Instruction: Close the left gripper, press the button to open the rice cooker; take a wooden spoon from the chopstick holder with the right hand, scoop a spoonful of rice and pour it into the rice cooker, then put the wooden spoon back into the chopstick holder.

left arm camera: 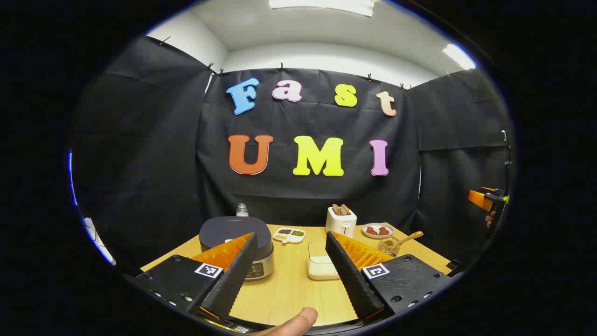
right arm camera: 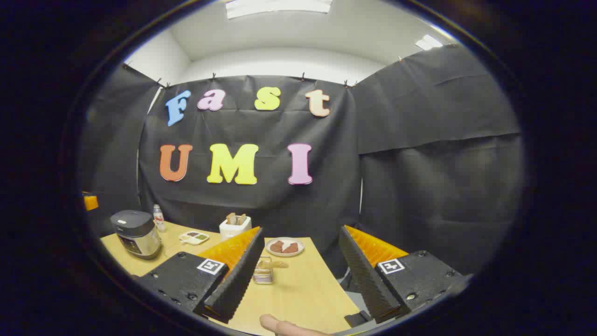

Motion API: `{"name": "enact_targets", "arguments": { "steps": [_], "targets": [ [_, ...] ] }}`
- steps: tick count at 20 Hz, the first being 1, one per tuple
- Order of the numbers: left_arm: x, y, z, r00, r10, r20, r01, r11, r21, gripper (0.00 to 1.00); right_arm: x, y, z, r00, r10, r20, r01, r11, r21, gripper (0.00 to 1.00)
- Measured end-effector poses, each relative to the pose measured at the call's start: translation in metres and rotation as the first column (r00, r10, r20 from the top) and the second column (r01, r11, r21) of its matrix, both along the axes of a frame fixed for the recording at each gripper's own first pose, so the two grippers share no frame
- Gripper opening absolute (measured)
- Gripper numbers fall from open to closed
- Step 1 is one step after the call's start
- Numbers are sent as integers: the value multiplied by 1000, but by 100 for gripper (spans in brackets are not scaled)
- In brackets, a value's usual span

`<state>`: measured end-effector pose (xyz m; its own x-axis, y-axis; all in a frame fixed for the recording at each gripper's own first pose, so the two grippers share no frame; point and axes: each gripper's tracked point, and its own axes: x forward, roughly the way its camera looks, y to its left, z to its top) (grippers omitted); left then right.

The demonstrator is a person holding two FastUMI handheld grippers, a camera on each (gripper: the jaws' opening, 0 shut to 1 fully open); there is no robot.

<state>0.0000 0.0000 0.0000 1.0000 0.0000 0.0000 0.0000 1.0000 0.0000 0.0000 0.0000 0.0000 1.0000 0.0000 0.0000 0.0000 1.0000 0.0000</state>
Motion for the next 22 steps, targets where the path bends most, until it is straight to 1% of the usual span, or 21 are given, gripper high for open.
{"name": "enact_targets", "arguments": {
  "steps": [3,6,9,13,14,15,16,21,22],
  "targets": [
    [3,1,0,1000,-13,-11,13,1000,-12,94,3,-4,-3,1000,-19,0,19,1000,0,100],
    [3,1,4,1000,-11,2,11,1000,-14,94,2,0,-6,1000,-1,-15,1,1000,18,100],
    [2,-3,7,1000,-16,13,17,1000,-17,93,-4,6,-6,1000,13,-7,-13,999,44,100],
    [0,-3,10,1000,-14,19,14,999,32,94,-8,8,-4,1000,8,10,-9,999,49,100],
    [-2,-3,13,1000,-13,25,12,999,41,84,-9,8,-4,1000,7,9,-8,999,52,100],
    [-4,-5,14,999,-13,31,12,999,42,84,-9,9,-6,1000,9,8,-10,998,54,100],
    [-5,-5,14,999,-13,36,11,999,38,94,-9,10,-7,1000,13,6,-13,998,55,100],
    [-3,0,17,999,-2,47,1,1000,13,94,-8,12,-17,1000,18,-8,-18,999,46,100],
    [-2,1,17,999,2,47,-3,1000,12,84,-8,12,-16,1000,18,-2,-18,998,54,100]
  ]
}}
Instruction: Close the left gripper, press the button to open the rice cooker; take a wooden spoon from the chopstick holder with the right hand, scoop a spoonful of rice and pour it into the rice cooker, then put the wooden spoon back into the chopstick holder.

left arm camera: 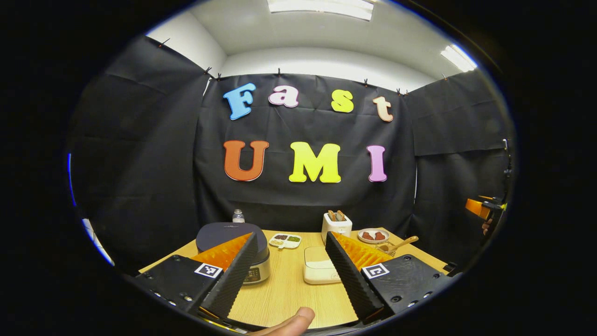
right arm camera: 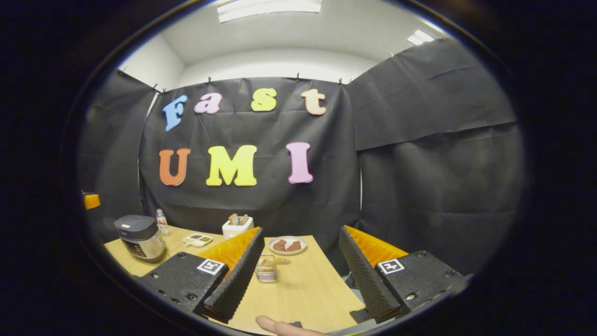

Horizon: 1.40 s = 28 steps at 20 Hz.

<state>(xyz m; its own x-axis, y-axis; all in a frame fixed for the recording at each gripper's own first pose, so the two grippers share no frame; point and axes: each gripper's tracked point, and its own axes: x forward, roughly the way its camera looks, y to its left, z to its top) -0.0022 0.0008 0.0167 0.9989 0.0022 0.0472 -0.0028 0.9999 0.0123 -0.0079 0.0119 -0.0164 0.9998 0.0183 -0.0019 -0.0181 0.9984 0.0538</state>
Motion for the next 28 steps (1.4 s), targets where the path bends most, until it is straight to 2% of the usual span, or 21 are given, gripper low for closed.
{"name": "enact_targets", "arguments": {
  "steps": [1,5,8,10,13,14,15,16,17,18,20,22,23,24,25,26,27,28],
  "targets": [
    [1,1,-1,1000,5,-1,-5,1000,4,94,0,1,2,1000,2,10,-2,1000,14,100],
    [7,9,-6,1000,26,-10,-26,999,37,93,-2,9,-5,1000,22,14,-22,1000,16,100],
    [13,13,-7,999,34,-18,-33,999,29,93,-3,14,-6,1000,20,18,-20,1000,-6,100],
    [20,26,-5,998,65,-7,-65,997,29,94,-4,20,-8,999,29,21,-29,1000,-12,100],
    [34,46,-8,993,114,-14,-114,993,17,93,-4,22,-13,999,34,14,-33,999,-12,100],
    [37,49,-11,993,116,-27,-115,993,9,83,-3,23,-13,999,34,13,-34,999,-10,100],
    [43,54,-14,992,116,-40,-117,993,1,93,-3,24,-15,999,36,11,-36,999,-8,100],
    [50,63,-16,990,132,-50,-132,991,-10,83,-2,25,-16,999,40,10,-40,999,-8,100],
    [54,67,-15,989,134,-59,-135,991,-10,94,-2,26,-17,999,43,12,-43,999,-9,100],
    [61,72,-19,989,135,-67,-136,991,-18,82,-1,27,-18,999,44,12,-44,999,-10,100],
    [75,92,-24,982,167,-87,-171,985,-39,66,1,29,-23,999,44,3,-44,999,-15,100],
    [92,114,-27,973,210,-91,-216,975,-52,65,1,31,-28,999,48,-7,-48,999,-15,100],
    [101,128,-33,964,243,-107,-251,966,-61,38,1,32,-29,999,51,-11,-51,999,-15,100],
    [110,138,-40,956,265,-126,-275,959,-66,40,1,33,-31,998,53,-15,-53,998,-17,100],
    [118,146,-47,946,287,-148,-299,952,-65,34,1,34,-34,998,54,-19,-54,998,-21,100],
    [129,155,-56,934,308,-180,-323,945,-57,25,1,34,-35,998,55,-22,-55,998,-25,100],
    [134,162,-69,919,327,-219,-344,938,-43,6,1,34,-37,998,56,-23,-57,998,-27,100],
    [139,169,-82,897,348,-272,-367,930,-22,6,1,34,-38,998,57,-24,-58,998,-24,100]
  ]
}}
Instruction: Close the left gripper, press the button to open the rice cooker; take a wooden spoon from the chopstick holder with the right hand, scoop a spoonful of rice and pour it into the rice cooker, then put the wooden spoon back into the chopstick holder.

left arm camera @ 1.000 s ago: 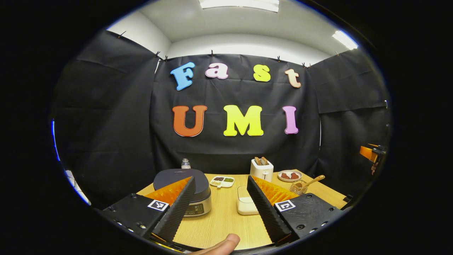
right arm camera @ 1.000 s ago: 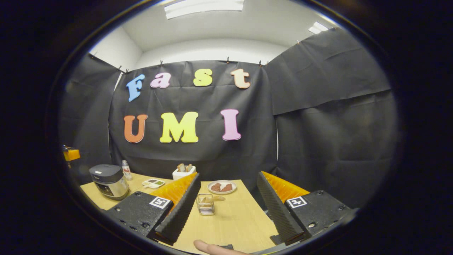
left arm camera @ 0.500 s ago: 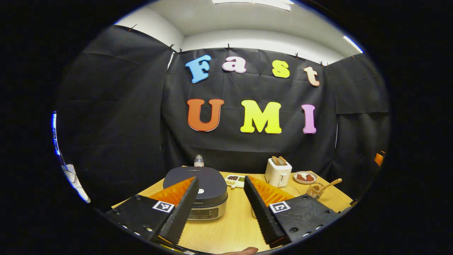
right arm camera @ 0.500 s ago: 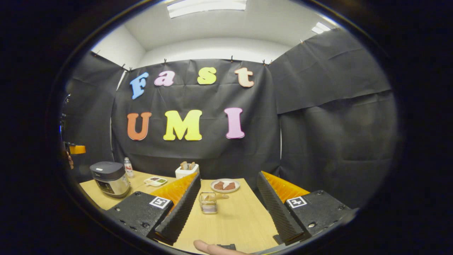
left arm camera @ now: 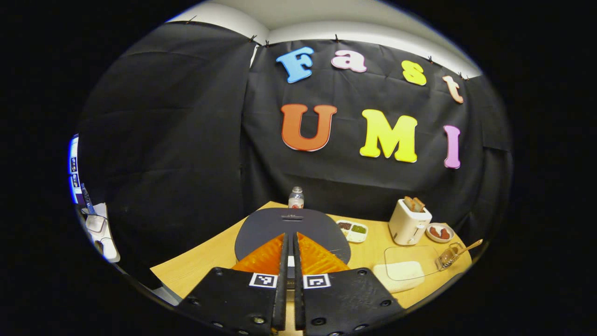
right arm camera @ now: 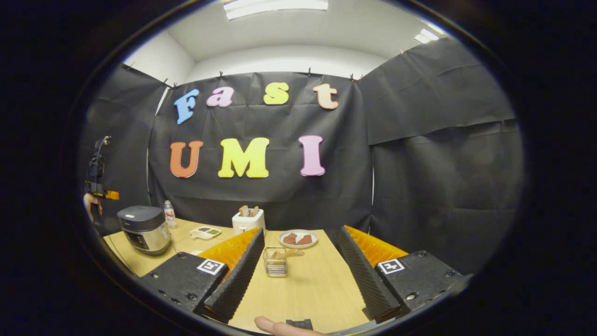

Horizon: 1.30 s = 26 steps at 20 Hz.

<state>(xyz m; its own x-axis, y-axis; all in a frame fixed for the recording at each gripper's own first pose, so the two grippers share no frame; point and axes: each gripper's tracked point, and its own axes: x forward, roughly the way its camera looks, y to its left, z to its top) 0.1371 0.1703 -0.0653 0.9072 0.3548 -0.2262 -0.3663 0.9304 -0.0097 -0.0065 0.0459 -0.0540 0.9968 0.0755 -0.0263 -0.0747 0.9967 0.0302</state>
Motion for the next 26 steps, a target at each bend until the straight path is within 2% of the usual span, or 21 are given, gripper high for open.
{"name": "enact_targets", "arguments": {
  "steps": [4,5,6,10,17,20,23,25,26],
  "targets": [
    [14,6,-22,998,14,-64,-14,1000,13,6,9,-1,-12,1000,-4,-19,4,1000,6,100],
    [3,6,-22,997,32,-73,-31,999,21,6,11,0,-15,1000,-4,-25,4,1000,5,100],
    [5,1,-28,996,10,-89,-9,1000,7,0,12,1,-17,1000,-2,-31,2,1000,4,100],
    [35,-3,-39,994,-12,-113,14,1000,24,0,16,2,-24,999,-1,-52,1,1000,6,100],
    [35,-1,-55,984,-2,-180,1,1000,-3,0,18,2,-36,995,2,-96,1,1000,27,100],
    [30,-5,-58,975,-8,-221,-4,999,-53,0,19,5,-37,995,11,-101,-8,999,36,100],
    [29,-5,-60,973,-32,-229,14,997,-81,0,18,13,-41,993,37,-110,-33,999,43,100],
    [39,3,-61,981,-27,-191,9,996,-94,0,18,15,-44,992,44,-121,-40,998,40,100],
    [43,7,-57,987,-19,-160,7,997,-72,0,17,16,-45,991,47,-127,-42,998,39,100]
  ]
}}
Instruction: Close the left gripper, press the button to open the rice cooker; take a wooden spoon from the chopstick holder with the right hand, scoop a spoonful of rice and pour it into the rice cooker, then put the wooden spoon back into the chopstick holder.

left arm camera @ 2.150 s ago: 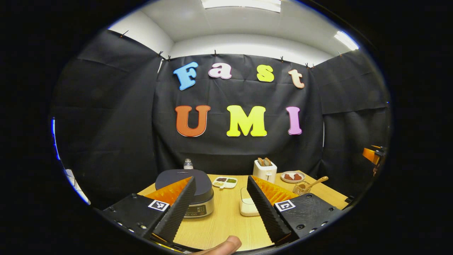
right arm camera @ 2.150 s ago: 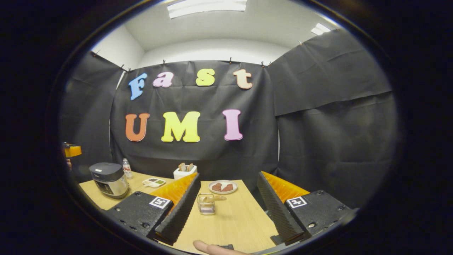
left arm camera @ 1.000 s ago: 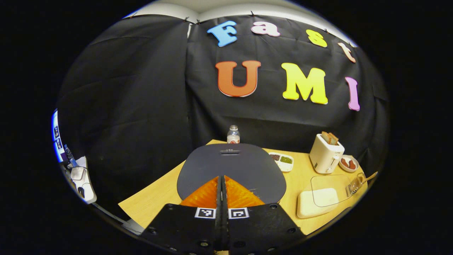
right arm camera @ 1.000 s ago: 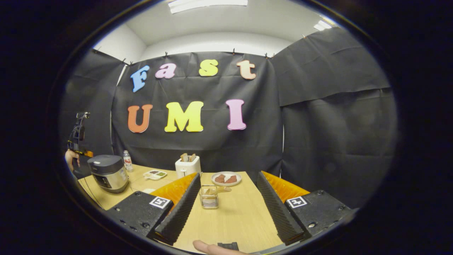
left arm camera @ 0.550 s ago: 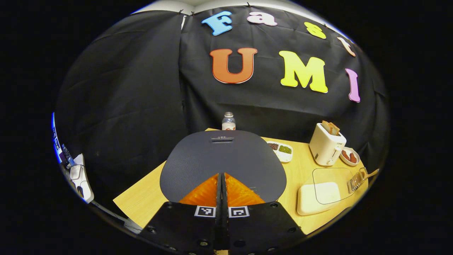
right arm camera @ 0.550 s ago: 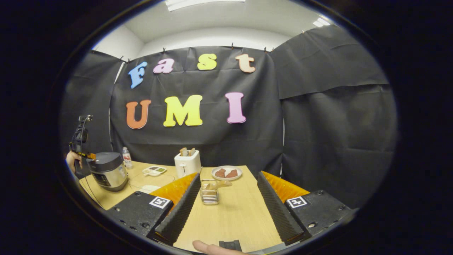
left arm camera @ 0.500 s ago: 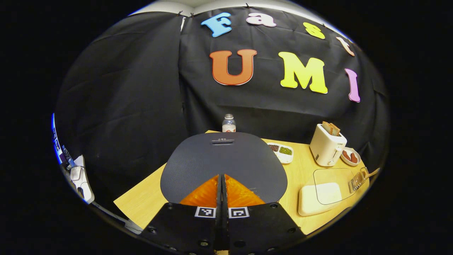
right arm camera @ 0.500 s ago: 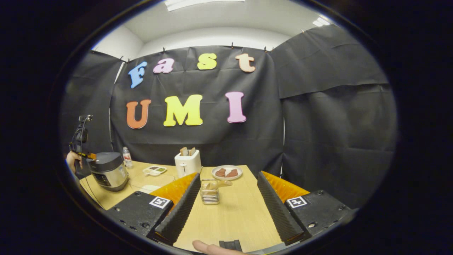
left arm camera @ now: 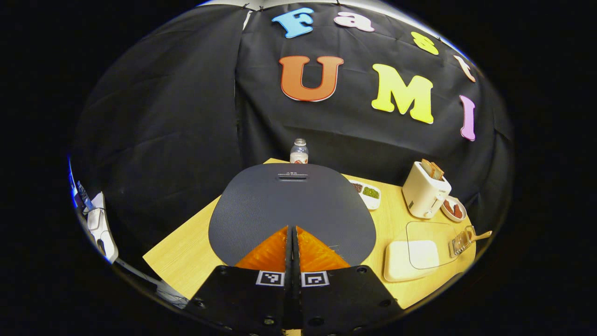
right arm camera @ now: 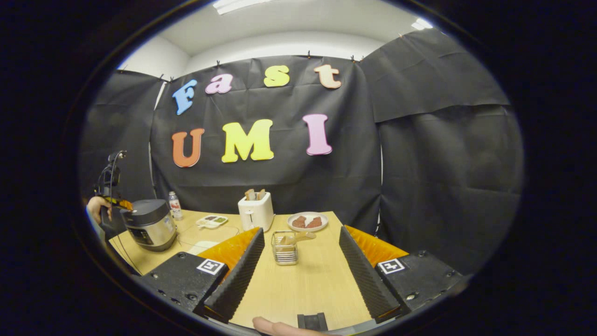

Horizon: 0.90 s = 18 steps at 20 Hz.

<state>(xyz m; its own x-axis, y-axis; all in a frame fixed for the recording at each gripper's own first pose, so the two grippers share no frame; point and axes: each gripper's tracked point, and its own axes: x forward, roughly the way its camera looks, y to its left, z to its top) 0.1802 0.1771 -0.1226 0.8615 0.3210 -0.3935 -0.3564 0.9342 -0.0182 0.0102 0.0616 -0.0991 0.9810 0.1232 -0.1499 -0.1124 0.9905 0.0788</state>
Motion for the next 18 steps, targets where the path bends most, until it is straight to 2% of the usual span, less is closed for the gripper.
{"name": "enact_targets", "arguments": {
  "steps": [2,4,11,18],
  "targets": [
    [2,4,-4,1000,19,3,-19,1000,23,0,-3,-1,0,1000,6,-4,-6,1000,-13,100],
    [0,1,-2,999,39,5,-39,999,4,0,-3,-9,2,1000,-9,5,9,1000,-27,100],
    [-17,-16,-4,1000,0,-17,-2,998,-67,0,0,-3,-9,1000,9,-19,-9,1000,-8,100],
    [-19,-18,-3,1000,-18,-25,18,1000,-17,0,-4,3,-8,1000,19,-16,-19,1000,-16,100]
  ]
}}
